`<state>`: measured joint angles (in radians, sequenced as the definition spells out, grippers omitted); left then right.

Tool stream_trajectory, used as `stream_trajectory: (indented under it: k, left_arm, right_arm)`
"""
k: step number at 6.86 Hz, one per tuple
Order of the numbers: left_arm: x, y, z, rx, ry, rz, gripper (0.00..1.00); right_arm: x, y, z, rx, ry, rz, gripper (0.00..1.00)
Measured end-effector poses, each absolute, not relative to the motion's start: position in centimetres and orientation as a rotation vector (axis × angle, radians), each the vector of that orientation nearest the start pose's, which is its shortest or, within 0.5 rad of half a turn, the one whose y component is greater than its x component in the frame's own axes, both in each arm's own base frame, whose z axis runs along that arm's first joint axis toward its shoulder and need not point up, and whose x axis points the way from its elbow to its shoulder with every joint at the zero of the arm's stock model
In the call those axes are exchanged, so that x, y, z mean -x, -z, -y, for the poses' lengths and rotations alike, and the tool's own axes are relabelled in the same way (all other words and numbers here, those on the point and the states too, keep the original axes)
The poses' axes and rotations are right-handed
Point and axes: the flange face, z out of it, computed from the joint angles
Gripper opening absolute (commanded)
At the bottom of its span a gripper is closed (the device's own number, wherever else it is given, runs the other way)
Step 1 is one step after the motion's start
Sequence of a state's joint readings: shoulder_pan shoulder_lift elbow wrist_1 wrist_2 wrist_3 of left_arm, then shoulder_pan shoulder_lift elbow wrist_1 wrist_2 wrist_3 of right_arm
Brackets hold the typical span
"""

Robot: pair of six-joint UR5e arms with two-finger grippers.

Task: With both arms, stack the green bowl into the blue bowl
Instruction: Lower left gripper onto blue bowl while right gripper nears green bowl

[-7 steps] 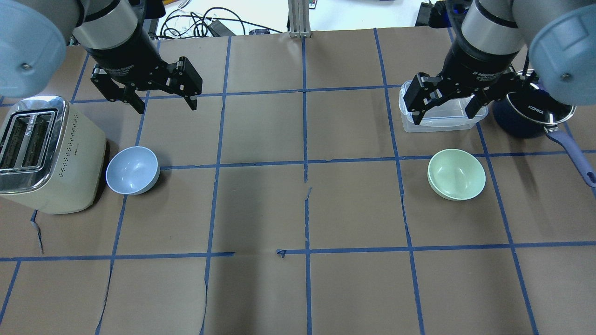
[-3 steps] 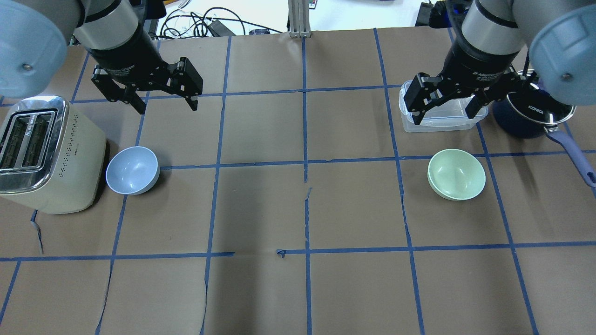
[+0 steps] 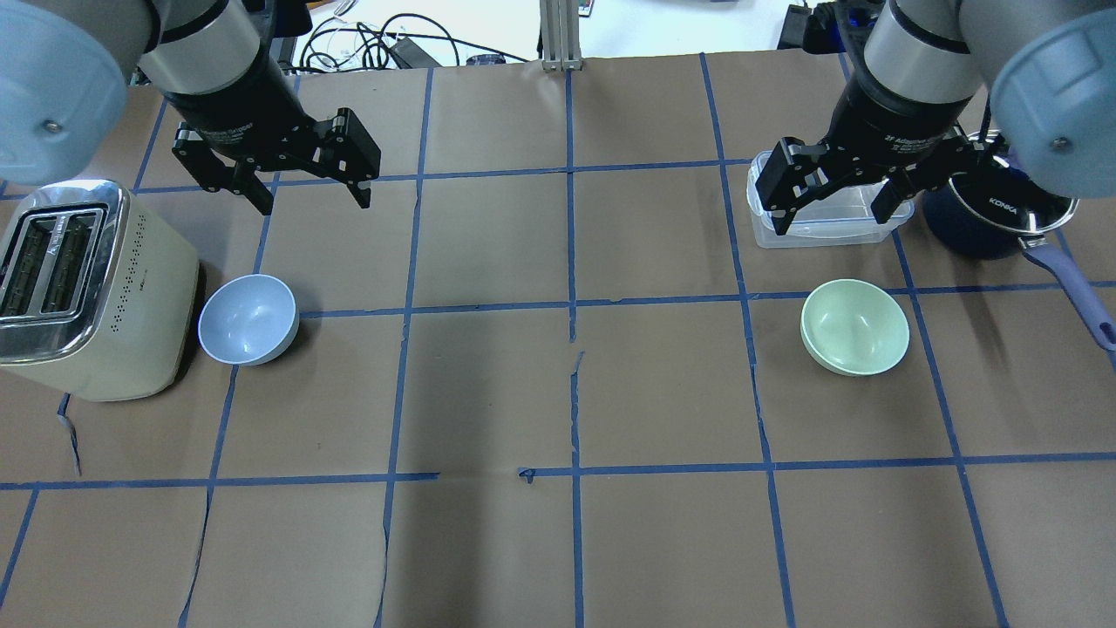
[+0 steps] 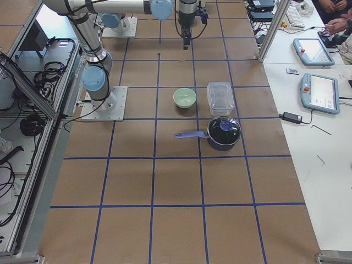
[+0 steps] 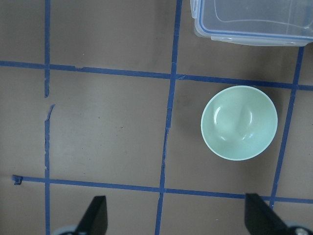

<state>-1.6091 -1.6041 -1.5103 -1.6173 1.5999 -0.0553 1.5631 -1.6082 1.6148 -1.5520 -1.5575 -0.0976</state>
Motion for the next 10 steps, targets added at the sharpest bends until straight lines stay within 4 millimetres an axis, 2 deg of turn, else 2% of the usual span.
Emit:
stream_trajectory:
  k: [2,3,4,5,6,8,10]
  left_arm:
    - [14.8,-47.9,50.1,0.015,-0.074,-3.109,1.00]
    - [14.3,-45.9,50.3,0.025,-0.109,-3.108,1.00]
    - [13.2,-43.1,50.6,0.026,-0.138,-3.108,1.00]
    - [11.2,-39.6,51.1,0.010,-0.169,-3.110,1.00]
    - [8.4,-36.1,51.5,-0.017,-0.195,-3.112,1.00]
    - [2.4,-29.7,52.1,-0.097,-0.231,-3.120,1.00]
    - [0.1,-25.8,53.4,-0.112,-0.244,-3.100,0.98]
  right_arm:
    - [-13.0,-48.2,47.4,0.141,-0.050,-3.126,1.00]
    - [-12.9,-47.9,47.6,0.140,-0.058,-3.134,1.00]
    - [-12.5,-47.5,48.0,0.138,-0.066,-3.150,1.00]
    - [-11.8,-46.4,49.3,0.126,-0.057,-3.163,1.00]
    - [-11.1,-44.8,51.0,0.105,-0.041,-3.172,1.00]
    - [-9.0,-40.0,54.0,0.039,-0.131,-3.167,1.00]
    - [-7.1,-34.7,55.4,-0.006,-0.186,-3.149,1.00]
